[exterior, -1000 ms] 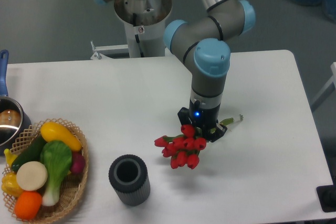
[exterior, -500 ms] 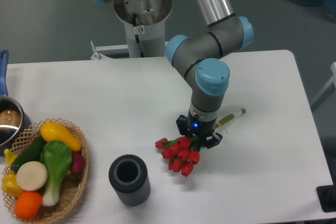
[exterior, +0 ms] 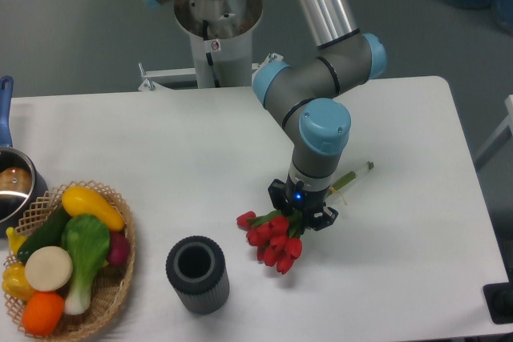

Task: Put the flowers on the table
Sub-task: 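Set the tulip bouquet down on the table surface, then open the gripper and lift it away from the tulips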

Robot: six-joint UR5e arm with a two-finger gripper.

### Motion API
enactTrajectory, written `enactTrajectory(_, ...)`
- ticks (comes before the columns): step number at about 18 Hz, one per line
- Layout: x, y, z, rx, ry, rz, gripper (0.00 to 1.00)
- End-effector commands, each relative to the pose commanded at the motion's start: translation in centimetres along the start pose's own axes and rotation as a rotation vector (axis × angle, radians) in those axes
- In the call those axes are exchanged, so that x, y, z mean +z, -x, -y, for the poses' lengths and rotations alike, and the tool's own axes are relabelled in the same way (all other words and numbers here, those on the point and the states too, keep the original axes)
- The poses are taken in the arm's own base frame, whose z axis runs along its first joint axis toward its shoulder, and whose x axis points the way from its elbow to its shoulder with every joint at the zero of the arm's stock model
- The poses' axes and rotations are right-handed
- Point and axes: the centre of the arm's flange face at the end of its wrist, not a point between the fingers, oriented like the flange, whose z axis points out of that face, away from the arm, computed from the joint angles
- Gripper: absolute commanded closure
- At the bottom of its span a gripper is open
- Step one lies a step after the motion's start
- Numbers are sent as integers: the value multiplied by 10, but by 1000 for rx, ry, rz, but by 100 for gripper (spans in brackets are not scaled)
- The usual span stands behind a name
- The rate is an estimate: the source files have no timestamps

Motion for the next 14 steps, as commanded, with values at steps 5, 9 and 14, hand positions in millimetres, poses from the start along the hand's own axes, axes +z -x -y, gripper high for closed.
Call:
enactTrajectory(5, -1, 1, 0, 1, -1, 5, 34)
enactTrajectory(9, -12, 7, 1, 1, 0, 31, 0)
enactTrajectory(14, -40, 12, -5, -24, -24, 70, 0)
